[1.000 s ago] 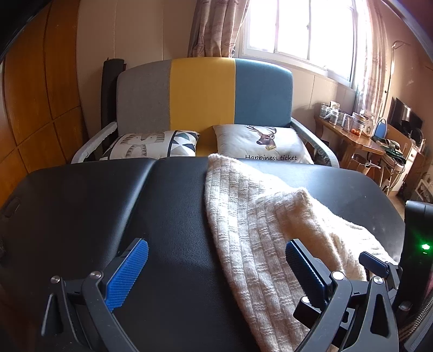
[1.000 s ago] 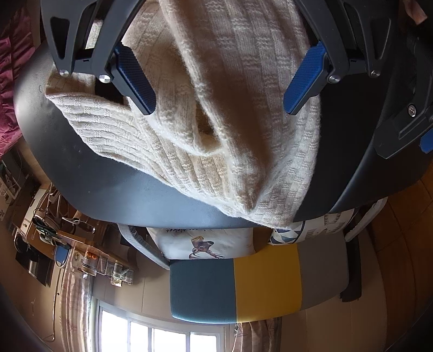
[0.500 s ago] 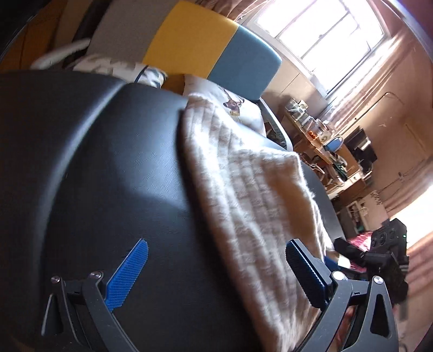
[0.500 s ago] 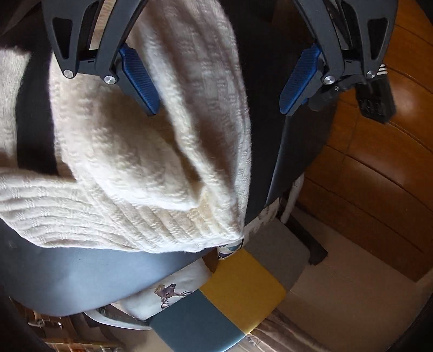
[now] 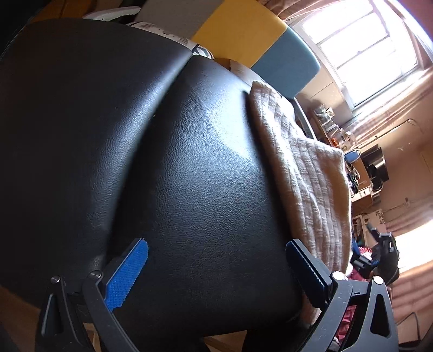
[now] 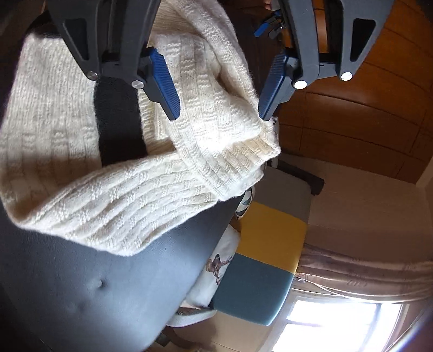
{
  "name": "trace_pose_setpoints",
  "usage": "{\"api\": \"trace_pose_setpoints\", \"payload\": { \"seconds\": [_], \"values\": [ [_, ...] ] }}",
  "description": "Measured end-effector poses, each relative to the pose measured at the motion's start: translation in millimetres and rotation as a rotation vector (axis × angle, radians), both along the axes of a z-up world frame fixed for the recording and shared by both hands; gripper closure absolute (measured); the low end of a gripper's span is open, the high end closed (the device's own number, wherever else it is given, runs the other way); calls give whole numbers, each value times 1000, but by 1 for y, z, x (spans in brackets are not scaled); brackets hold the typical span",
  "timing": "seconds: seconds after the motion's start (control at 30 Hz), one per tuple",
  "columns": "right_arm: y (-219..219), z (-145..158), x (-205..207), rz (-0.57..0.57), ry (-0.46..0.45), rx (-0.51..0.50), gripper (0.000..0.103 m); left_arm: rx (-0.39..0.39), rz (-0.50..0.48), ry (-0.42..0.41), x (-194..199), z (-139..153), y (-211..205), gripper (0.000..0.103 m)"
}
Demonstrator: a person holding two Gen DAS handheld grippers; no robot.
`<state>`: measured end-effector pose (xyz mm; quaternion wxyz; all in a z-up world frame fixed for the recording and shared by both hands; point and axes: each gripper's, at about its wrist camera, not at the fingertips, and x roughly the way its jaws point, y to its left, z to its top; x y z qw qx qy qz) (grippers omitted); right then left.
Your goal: Fold clothes
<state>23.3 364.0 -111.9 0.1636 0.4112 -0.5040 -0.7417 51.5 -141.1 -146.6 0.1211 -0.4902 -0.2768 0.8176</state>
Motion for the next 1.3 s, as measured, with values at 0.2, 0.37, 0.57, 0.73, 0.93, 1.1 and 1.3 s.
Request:
{"api": "trace_pose_setpoints", "payload": {
  "seconds": [0.2, 0.37, 0.57, 0.73, 0.93, 1.1, 1.3],
  "values": [
    [2, -33, 20, 2, -75, -78, 40, 6, -167, 34, -20, 30, 48, 0],
    [5, -36, 49, 33, -71, -125, 40, 100, -434, 126, -44, 75, 137, 0],
    [-29, -12, 55, 162, 44, 126, 40, 67, -664, 152, -66, 108, 242, 0],
    [-42, -8, 55, 193, 72, 254, 40, -6, -743, 78, -78, 104, 290, 1],
    [-70, 26, 65, 279, 258, 457, 40, -83, -858, -30, -77, 86, 325, 8],
    [-83, 32, 63, 312, 285, 462, 40, -130, -884, -60, -72, 76, 329, 14],
    [-92, 31, 61, 323, 283, 439, 39, -188, -877, -83, -69, 64, 325, 17]
  ]
}}
